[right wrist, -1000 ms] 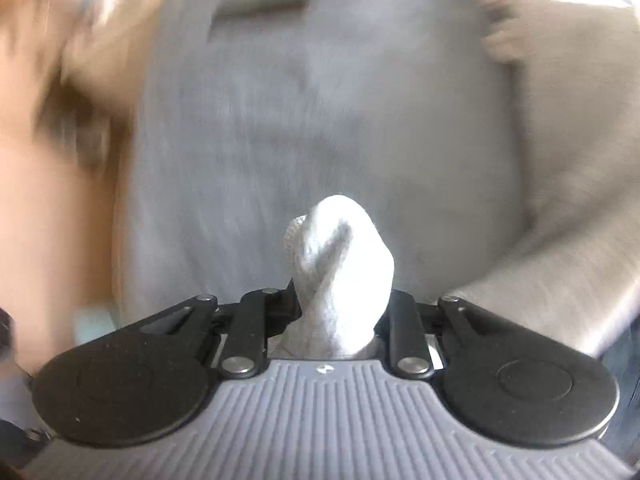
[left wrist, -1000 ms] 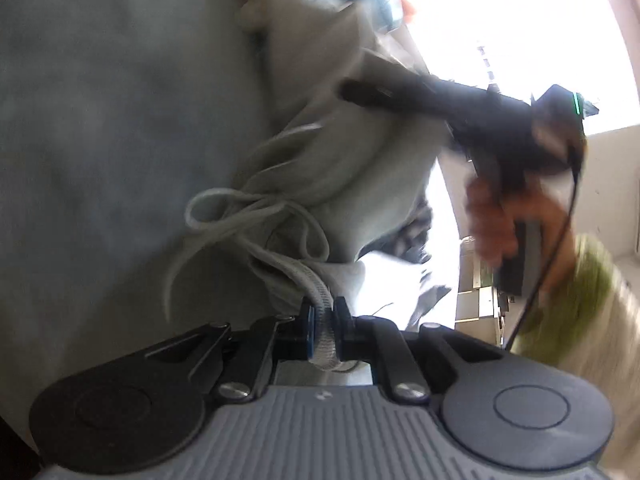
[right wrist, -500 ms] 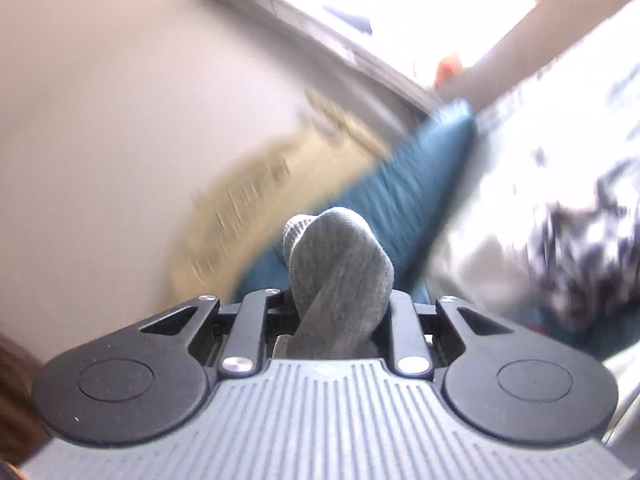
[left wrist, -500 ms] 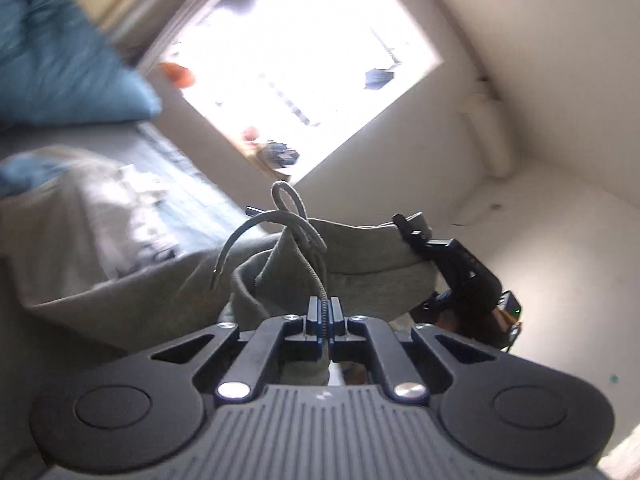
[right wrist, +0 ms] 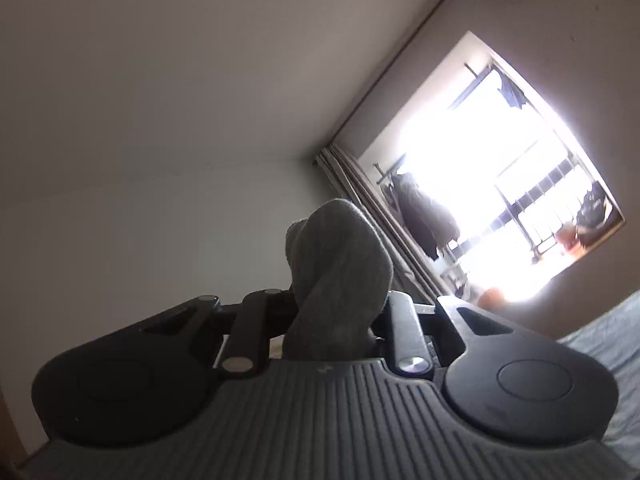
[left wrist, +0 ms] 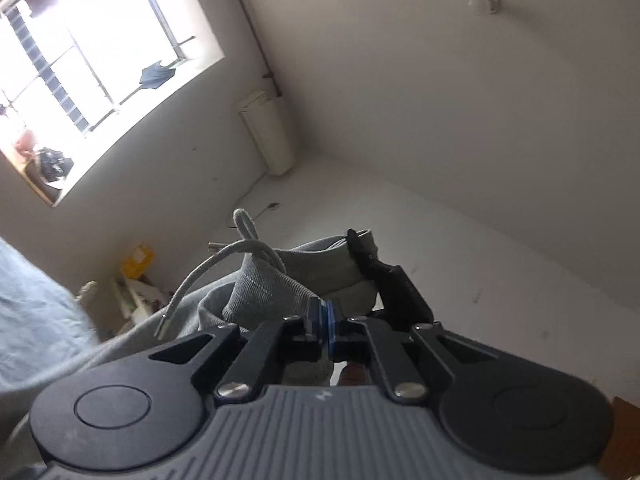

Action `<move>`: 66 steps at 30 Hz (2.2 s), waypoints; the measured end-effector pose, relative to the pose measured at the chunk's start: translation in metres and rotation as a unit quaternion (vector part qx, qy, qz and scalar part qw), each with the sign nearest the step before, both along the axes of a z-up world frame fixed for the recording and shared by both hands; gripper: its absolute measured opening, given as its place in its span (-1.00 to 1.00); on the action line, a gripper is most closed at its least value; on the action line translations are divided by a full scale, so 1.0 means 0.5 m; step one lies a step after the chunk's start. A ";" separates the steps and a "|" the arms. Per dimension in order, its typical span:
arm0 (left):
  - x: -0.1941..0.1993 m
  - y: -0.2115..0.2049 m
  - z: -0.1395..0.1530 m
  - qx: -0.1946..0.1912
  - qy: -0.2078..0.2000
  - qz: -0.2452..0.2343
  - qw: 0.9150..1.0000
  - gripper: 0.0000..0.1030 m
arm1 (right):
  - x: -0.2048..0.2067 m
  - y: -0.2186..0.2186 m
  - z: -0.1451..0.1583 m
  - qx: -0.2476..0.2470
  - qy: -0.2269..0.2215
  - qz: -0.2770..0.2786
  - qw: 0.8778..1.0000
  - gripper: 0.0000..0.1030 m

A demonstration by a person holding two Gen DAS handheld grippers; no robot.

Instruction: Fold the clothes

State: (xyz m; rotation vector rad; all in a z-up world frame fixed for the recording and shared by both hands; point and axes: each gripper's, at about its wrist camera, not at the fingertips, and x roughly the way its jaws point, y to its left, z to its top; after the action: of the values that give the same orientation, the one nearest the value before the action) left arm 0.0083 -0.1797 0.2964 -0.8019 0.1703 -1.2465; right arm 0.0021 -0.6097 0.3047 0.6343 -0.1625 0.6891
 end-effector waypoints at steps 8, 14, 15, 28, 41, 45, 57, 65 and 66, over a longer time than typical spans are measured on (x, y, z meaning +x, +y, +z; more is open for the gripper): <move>0.001 -0.119 0.075 -0.058 -0.047 -0.073 0.995 -0.94 | -0.077 -0.082 0.220 -0.045 -0.044 -0.069 0.996 -0.64; -0.028 -0.167 -0.030 -0.024 -0.015 -0.072 0.997 -0.94 | -0.065 -0.090 0.188 -0.089 -0.034 -0.096 0.991 -0.64; -0.030 -0.170 -0.058 -0.016 -0.006 -0.066 0.998 -0.94 | -0.052 -0.084 0.158 -0.096 -0.025 -0.095 0.991 -0.64; 0.047 -0.023 -0.555 0.077 0.202 0.100 0.971 -0.95 | 0.173 0.190 -0.363 -0.056 0.192 0.060 0.978 -0.64; 0.248 0.518 -1.033 0.098 0.384 0.331 0.856 -0.95 | 0.365 0.772 -0.837 -0.139 0.365 0.212 0.896 -0.64; 0.283 0.683 -1.189 0.125 0.424 0.353 0.825 -1.00 | 0.420 0.985 -0.978 -0.178 0.409 0.256 0.857 -0.64; 0.295 0.822 -1.360 0.218 0.505 0.300 0.779 -0.74 | 0.492 1.331 -1.260 -0.300 0.489 0.259 0.777 -0.44; 0.415 0.738 -1.315 0.379 0.486 0.221 0.756 -0.13 | 0.447 1.239 -1.134 -0.341 0.472 0.141 0.801 0.27; 0.433 0.714 -1.307 0.414 0.477 0.207 0.747 -0.11 | 0.427 1.215 -1.105 -0.341 0.458 0.126 0.811 0.40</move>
State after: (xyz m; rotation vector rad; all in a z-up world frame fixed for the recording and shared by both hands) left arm 0.2250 0.1771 -0.3570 -0.5514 1.2267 -0.1403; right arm 0.2158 -0.0021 -0.2478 0.2264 1.0555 0.5702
